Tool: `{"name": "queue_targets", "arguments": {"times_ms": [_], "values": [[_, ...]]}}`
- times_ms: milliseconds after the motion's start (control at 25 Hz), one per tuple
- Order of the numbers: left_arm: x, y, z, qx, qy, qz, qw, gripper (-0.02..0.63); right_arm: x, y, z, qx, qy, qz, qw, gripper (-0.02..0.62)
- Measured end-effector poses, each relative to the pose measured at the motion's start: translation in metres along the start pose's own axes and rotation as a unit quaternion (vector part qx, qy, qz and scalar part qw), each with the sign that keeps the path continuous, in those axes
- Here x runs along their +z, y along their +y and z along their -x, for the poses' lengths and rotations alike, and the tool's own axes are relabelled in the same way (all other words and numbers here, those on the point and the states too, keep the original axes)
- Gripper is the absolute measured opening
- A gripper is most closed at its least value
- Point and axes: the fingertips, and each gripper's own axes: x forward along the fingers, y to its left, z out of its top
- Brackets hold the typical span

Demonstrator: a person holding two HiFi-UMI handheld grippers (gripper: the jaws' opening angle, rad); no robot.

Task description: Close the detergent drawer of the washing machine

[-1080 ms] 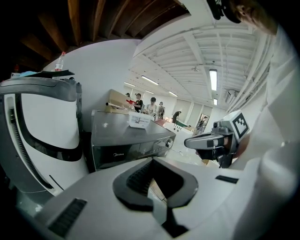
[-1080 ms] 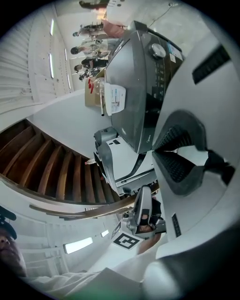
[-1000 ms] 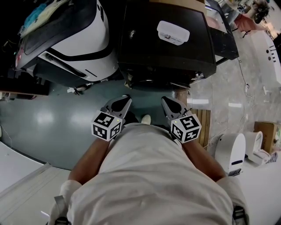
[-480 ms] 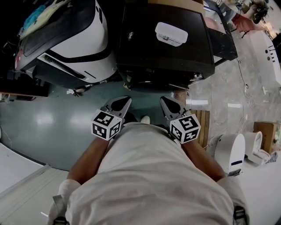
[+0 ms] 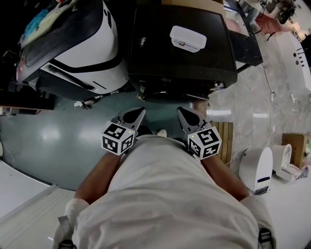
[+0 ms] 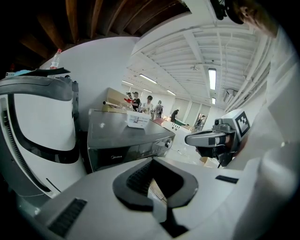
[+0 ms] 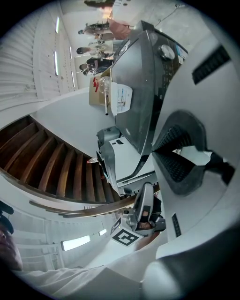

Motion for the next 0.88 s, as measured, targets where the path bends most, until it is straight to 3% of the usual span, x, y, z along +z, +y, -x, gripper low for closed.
{"name": "queue_targets", "arguments": {"times_ms": [880], "values": [[0.003,0.009,-0.024,-0.007,0.020,0.001,0.9998,-0.003,-0.004,-0.022,-0.016,-0.003,-0.001,-0.014,1.000,0.005]]}}
